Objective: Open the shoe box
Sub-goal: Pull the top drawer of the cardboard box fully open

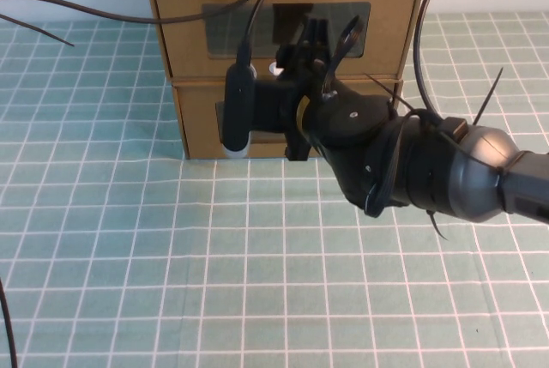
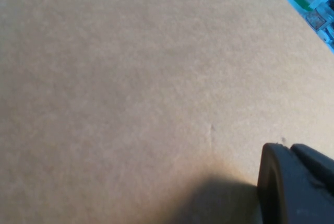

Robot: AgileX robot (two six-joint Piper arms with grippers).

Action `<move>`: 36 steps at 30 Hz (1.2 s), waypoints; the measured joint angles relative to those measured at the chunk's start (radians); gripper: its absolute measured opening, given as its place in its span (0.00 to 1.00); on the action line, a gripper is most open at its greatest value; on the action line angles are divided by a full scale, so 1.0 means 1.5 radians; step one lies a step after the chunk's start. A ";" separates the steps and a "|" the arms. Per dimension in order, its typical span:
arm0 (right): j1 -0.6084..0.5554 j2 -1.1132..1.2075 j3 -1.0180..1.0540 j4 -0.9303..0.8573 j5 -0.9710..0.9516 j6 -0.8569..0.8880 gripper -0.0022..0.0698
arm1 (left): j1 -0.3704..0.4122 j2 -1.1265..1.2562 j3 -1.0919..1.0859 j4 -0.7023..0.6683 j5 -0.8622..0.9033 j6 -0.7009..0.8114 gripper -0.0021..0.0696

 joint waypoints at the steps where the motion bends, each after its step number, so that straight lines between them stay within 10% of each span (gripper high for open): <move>1: 0.000 0.001 -0.004 0.000 0.000 0.000 0.46 | 0.000 0.001 0.000 -0.003 0.000 0.000 0.02; 20: -0.034 0.075 -0.061 -0.005 -0.013 0.000 0.41 | 0.000 0.003 -0.001 -0.007 0.001 0.003 0.02; 27: -0.037 0.081 -0.076 -0.016 -0.008 0.003 0.12 | 0.000 0.003 -0.001 -0.007 0.001 0.004 0.02; 36: -0.031 0.081 -0.076 -0.018 0.005 0.007 0.12 | 0.000 0.004 -0.001 -0.007 0.001 0.002 0.02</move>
